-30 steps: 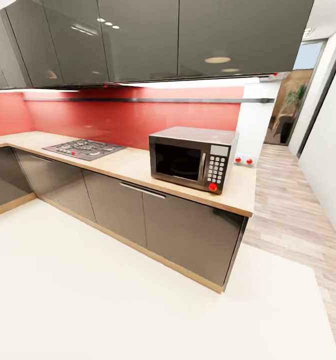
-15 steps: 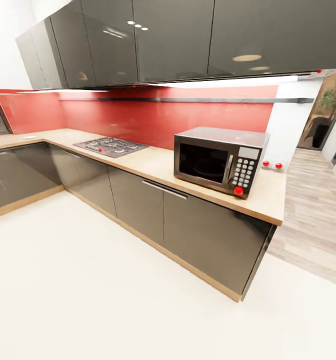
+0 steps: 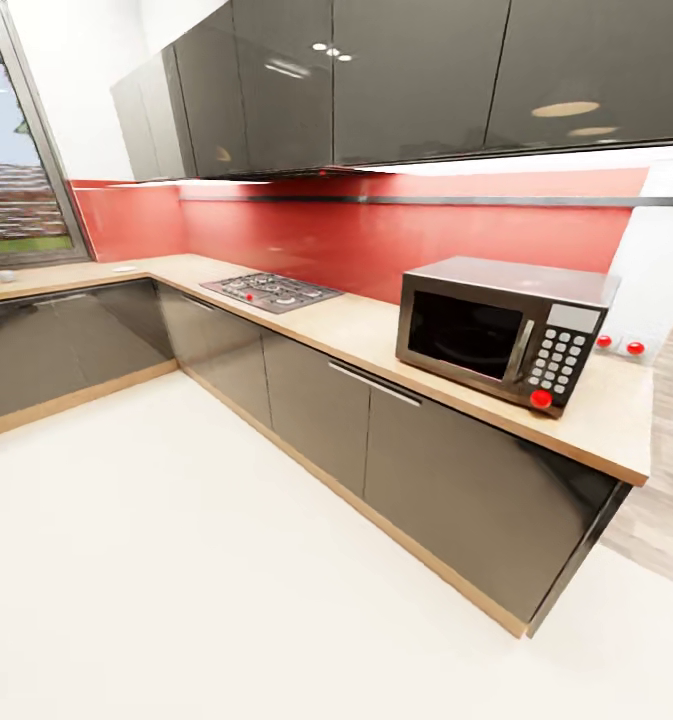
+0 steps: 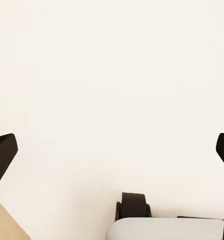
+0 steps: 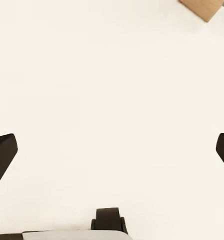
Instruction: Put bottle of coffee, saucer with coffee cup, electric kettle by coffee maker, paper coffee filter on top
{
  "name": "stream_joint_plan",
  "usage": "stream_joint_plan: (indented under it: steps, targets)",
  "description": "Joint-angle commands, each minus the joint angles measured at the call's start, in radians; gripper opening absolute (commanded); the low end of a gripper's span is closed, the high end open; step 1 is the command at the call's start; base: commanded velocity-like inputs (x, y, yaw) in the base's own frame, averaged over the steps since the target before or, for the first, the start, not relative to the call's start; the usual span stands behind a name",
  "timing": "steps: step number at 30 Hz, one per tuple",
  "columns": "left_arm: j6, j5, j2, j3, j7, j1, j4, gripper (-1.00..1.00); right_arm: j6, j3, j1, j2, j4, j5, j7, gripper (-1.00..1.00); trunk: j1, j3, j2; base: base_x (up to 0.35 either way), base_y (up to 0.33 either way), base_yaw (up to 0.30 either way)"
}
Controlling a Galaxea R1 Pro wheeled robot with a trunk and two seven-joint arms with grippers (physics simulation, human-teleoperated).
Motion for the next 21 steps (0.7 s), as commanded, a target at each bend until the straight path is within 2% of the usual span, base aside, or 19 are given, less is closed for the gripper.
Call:
stream_joint_plan:
  steps: [1, 8, 21]
  targets:
    - [-0.004, -0.009, -0.001, 0.006, 0.000, -0.001, 0.002, 1.00, -0.003, -0.001, 0.000, 0.001, 0.000, 0.000, 0.000, 1.00, 0.000, -0.001, 0.000, 0.294, 0.000, 0.279]
    - [-0.004, -0.010, 0.000, 0.006, 0.000, -0.001, 0.002, 1.00, -0.003, -0.001, 0.000, 0.001, 0.000, 0.000, 0.000, 1.00, 0.000, -0.001, 0.000, 0.325, 0.002, 0.279]
    - [-0.004, -0.010, 0.001, 0.008, 0.001, -0.001, 0.002, 1.00, -0.003, -0.001, 0.000, 0.001, 0.000, 0.000, 0.000, 1.00, 0.000, -0.001, 0.000, 0.333, 0.067, 0.279]
